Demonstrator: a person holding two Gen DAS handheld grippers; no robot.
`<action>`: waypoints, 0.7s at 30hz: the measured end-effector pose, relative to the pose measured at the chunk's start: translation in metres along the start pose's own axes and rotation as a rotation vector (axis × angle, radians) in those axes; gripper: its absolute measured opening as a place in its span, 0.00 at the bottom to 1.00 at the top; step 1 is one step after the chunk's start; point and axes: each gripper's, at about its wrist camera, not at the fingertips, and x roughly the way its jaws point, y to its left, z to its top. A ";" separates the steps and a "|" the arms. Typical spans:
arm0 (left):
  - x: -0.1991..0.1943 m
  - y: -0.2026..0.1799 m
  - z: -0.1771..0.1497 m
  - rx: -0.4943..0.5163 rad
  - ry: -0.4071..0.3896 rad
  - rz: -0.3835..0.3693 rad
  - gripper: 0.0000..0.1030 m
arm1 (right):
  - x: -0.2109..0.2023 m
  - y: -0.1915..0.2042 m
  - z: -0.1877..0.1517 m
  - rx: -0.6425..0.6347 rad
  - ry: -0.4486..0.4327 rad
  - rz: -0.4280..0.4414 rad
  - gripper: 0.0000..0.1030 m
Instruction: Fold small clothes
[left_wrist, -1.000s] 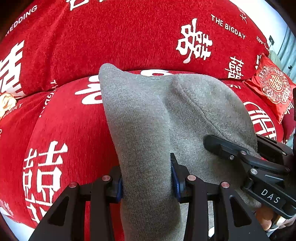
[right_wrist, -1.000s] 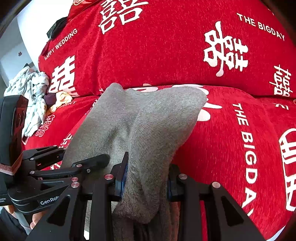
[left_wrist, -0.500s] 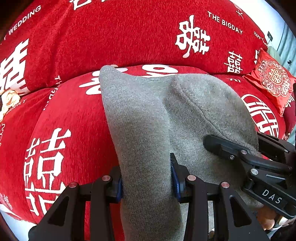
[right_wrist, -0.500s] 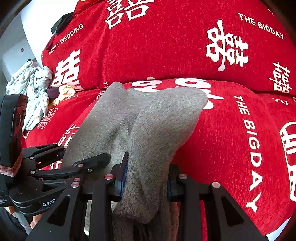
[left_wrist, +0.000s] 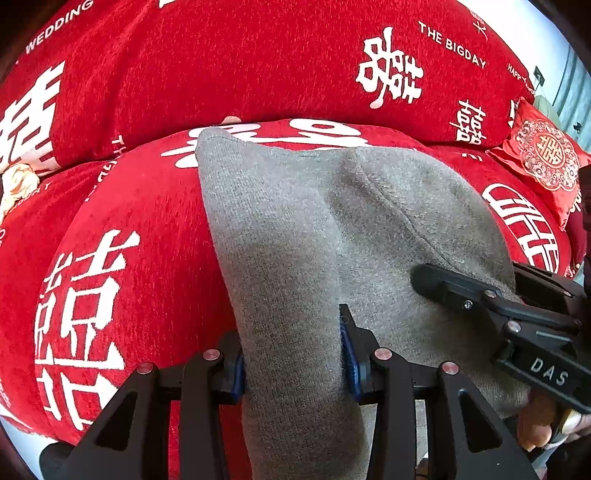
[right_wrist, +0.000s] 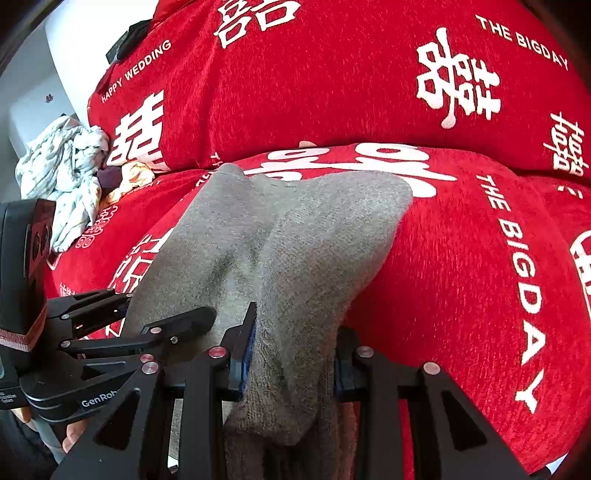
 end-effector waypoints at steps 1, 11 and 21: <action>0.001 0.000 -0.001 0.001 -0.001 -0.001 0.42 | 0.002 -0.004 -0.002 0.008 0.004 0.002 0.33; 0.002 0.004 -0.013 0.019 -0.037 0.048 0.72 | 0.014 -0.037 -0.014 0.106 0.032 0.066 0.43; -0.031 0.015 -0.018 -0.007 -0.089 0.112 0.72 | -0.056 0.011 -0.025 -0.155 -0.087 0.090 0.55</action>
